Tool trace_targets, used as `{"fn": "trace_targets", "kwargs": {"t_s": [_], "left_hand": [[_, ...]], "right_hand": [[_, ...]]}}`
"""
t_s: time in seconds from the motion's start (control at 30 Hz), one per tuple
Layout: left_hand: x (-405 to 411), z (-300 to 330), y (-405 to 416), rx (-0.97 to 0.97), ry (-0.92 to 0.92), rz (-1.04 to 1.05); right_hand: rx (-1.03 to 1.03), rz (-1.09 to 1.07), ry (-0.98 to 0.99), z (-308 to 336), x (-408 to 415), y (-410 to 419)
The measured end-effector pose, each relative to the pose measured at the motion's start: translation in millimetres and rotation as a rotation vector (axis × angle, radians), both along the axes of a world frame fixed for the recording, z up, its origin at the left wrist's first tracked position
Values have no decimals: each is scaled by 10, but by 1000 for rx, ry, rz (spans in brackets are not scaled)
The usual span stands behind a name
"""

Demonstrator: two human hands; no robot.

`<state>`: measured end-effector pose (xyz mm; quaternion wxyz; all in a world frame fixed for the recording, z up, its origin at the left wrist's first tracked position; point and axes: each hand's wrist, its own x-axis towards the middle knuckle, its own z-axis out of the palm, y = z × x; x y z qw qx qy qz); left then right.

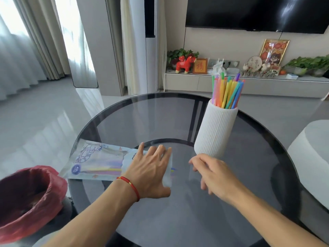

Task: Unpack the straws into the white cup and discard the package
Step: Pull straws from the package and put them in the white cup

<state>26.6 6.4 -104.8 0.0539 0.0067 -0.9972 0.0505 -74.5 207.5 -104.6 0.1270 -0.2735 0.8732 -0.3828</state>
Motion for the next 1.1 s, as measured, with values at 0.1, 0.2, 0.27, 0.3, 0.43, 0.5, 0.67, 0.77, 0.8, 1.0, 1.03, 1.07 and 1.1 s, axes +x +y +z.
{"fn": "trace_targets", "kwargs": {"t_s": [0.1, 0.2, 0.27, 0.3, 0.43, 0.5, 0.67, 0.77, 0.8, 1.0, 1.03, 1.07, 1.1], "left_hand": [[1, 46, 84, -56, 87, -70], [-13, 102, 209, -175, 163, -143], [-40, 156, 310, -280, 197, -189], [-52, 179, 348, -343, 205, -220], [-53, 180, 423, -529, 181, -255], [-46, 121, 411, -518, 181, -222], [-89, 38, 307, -363, 200, -125], [-92, 46, 226, -310, 188, -92], [-88, 43, 196, -301, 187, -82], [-81, 62, 5, -235, 204, -11], [-78, 67, -15, -219, 204, 2], [-75, 70, -31, -204, 200, 14], [-73, 71, -44, -192, 192, 25]], "right_hand": [[3, 18, -249, -162, 11, -82], [-243, -37, -572, -239, 81, -184], [-328, -65, -721, -271, 152, -235], [-364, -75, -756, -277, 185, -267], [-564, -156, -864, -290, 232, -329], [-617, -192, -892, -297, 197, -342], [-662, -233, -834, -383, 132, -308], [-752, -295, -827, -347, 8, -270], [-771, -293, -823, -322, -53, -242], [-770, -270, -709, -198, -331, -8], [-762, -278, -682, -183, -359, 30], [-752, -288, -653, -169, -383, 64], [-738, -296, -629, -158, -396, 90]]}}
